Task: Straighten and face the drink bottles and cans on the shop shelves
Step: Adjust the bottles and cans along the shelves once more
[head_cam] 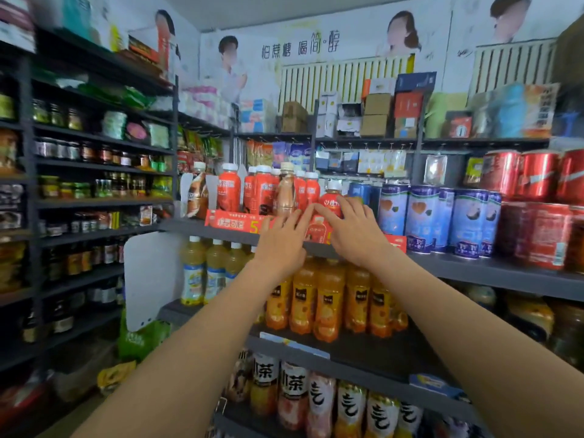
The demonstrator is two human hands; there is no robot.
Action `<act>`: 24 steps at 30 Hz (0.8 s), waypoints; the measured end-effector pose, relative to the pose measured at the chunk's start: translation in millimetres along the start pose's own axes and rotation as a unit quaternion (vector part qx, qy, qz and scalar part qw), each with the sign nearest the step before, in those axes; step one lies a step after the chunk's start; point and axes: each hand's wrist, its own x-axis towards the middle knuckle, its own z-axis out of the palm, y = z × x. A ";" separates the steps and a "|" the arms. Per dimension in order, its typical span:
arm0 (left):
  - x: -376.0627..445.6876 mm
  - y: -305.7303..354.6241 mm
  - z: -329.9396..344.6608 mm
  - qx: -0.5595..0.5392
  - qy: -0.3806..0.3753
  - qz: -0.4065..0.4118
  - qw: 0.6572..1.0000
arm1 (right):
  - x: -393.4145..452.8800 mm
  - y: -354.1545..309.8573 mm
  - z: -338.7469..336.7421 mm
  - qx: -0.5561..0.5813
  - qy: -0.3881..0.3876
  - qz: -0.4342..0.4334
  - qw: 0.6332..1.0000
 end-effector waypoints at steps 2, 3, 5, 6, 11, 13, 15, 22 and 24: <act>12.2 -16.0 2.5 -0.011 0.011 -0.022 1.000 | 26.3 -2.4 4.2 0.030 -0.001 0.006 1.000; 16.2 -24.8 4.5 -0.021 0.017 -0.037 0.999 | 39.9 -5.3 6.3 0.070 -0.005 0.015 0.997; 21.6 -43.9 9.4 -0.045 0.020 -0.068 0.996 | 67.4 -14.9 11.6 0.169 -0.010 0.029 0.985; 23.2 -54.5 12.3 -0.051 0.015 -0.080 0.995 | 80.5 -21.5 14.5 0.206 -0.009 0.033 0.978; 34.1 -114.1 22.5 -0.077 0.034 -0.111 0.990 | 140.7 -57.7 20.4 0.324 -0.025 0.096 0.941; 41.9 -130.1 26.7 -0.089 0.044 -0.101 0.990 | 156.0 -72.6 24.0 0.318 -0.009 0.134 0.939; 52.2 -142.9 31.5 -0.096 0.056 -0.085 0.990 | 167.5 -84.4 31.9 0.276 0.009 0.184 0.943; 81.6 -208.4 49.3 -0.148 0.080 0.003 0.986 | 182.0 -105.3 46.5 0.271 0.135 0.286 0.909; 90.9 -226.8 46.4 -0.198 0.082 0.041 0.976 | 190.0 -120.5 29.3 0.206 0.184 0.288 0.917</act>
